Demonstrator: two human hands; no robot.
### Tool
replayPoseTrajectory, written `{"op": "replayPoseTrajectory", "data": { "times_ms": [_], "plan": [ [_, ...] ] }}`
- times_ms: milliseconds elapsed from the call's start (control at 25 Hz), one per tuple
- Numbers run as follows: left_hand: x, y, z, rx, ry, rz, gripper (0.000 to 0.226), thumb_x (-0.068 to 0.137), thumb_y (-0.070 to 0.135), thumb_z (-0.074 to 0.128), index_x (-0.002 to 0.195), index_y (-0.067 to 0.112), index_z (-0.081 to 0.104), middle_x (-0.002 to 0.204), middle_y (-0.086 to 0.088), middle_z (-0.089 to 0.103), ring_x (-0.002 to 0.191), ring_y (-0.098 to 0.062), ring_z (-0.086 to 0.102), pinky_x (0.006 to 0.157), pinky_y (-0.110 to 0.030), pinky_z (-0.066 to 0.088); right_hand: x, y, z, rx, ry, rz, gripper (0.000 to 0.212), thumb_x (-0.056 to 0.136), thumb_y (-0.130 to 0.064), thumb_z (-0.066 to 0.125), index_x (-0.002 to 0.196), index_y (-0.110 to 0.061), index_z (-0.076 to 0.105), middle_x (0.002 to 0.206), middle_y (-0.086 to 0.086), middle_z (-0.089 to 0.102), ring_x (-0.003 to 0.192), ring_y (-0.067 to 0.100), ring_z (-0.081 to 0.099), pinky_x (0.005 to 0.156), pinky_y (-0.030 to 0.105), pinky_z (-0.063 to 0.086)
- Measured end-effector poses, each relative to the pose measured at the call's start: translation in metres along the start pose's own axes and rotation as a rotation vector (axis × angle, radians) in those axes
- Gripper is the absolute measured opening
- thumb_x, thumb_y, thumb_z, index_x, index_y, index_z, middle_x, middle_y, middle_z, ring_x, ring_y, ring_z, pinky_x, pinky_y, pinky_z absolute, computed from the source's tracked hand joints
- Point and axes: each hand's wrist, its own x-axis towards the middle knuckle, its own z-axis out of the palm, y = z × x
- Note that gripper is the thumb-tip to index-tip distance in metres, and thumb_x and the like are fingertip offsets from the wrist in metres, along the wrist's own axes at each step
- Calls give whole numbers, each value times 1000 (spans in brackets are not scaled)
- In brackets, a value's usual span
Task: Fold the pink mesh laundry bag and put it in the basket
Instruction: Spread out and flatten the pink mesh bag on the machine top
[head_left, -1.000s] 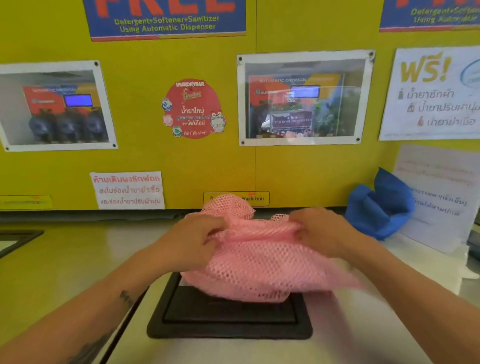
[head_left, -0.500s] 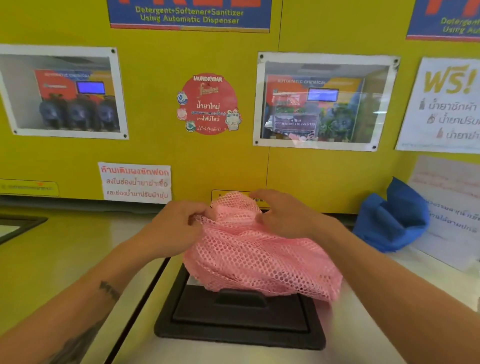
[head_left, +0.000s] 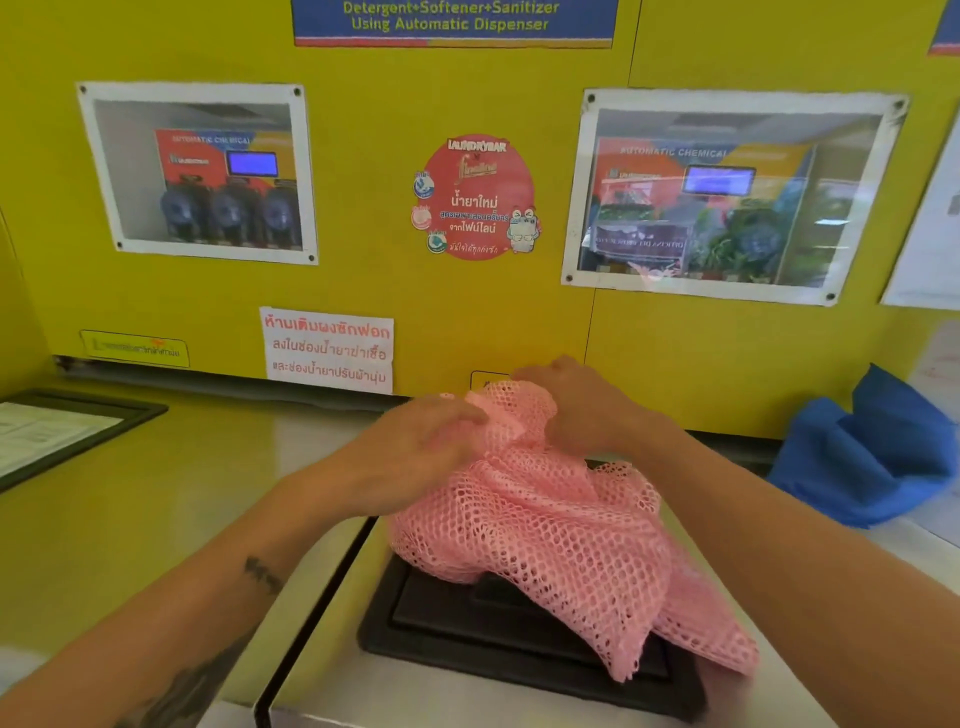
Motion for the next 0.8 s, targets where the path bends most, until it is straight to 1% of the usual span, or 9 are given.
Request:
{"op": "replayPoseTrajectory", "data": {
  "times_ms": [80,160,200,280,400,480,600,720,800],
  "plan": [
    [2,-5,19,212,-116,-3,46,90,46,57,135,33,53,136,11,49,125,-8,44,109,-34,35,16,5,23,-118,-118,-11,59,87,-24,66,142,-30,47,141,10,45,126,33,46,97,45,47],
    [3,-15,30,280,-145,-25,35,88,39,59,121,28,63,125,8,55,119,-14,49,106,-39,39,21,10,32,-53,-134,-13,22,87,-20,60,107,-13,68,114,9,65,104,30,60,75,33,47],
    [2,-17,30,271,-112,-45,29,87,35,58,113,25,66,116,8,57,113,-16,52,102,-40,42,21,13,29,25,-78,-32,10,86,-15,58,86,-11,67,95,6,67,88,26,60,63,31,42],
    [2,-12,27,267,31,-51,26,80,27,55,103,23,67,105,8,59,103,-17,56,92,-40,47,17,16,11,133,87,-59,25,87,-9,55,64,-17,51,72,-1,55,71,21,50,55,32,33],
    [0,6,14,104,205,-84,27,72,16,58,95,29,65,97,11,62,95,-9,59,83,-36,50,16,19,-30,352,457,-31,23,90,-8,50,68,-15,47,70,0,51,67,20,46,56,36,34],
    [1,21,-1,-181,259,-145,28,71,11,59,96,25,60,105,9,63,106,-8,59,89,-37,49,17,18,-57,569,587,-24,12,89,-10,49,79,-9,56,78,8,61,73,24,59,60,42,50],
    [14,49,-14,-304,423,-154,44,74,28,61,116,26,48,126,4,54,124,-12,48,99,-36,42,14,11,-82,697,462,-116,9,86,-9,54,87,-4,61,88,23,67,76,33,70,59,49,61],
    [39,74,-3,-167,287,-237,88,83,39,74,149,29,17,145,12,36,130,-6,38,99,-27,34,0,-10,-85,803,282,-255,10,88,-5,59,98,-4,61,97,23,68,77,29,72,58,36,62],
    [52,72,8,-83,426,-289,54,87,33,67,134,26,43,127,11,57,107,-8,57,80,-26,44,-7,-16,-79,856,151,-296,29,90,-8,63,117,-13,54,102,14,66,78,22,70,63,39,62]
  ]
}}
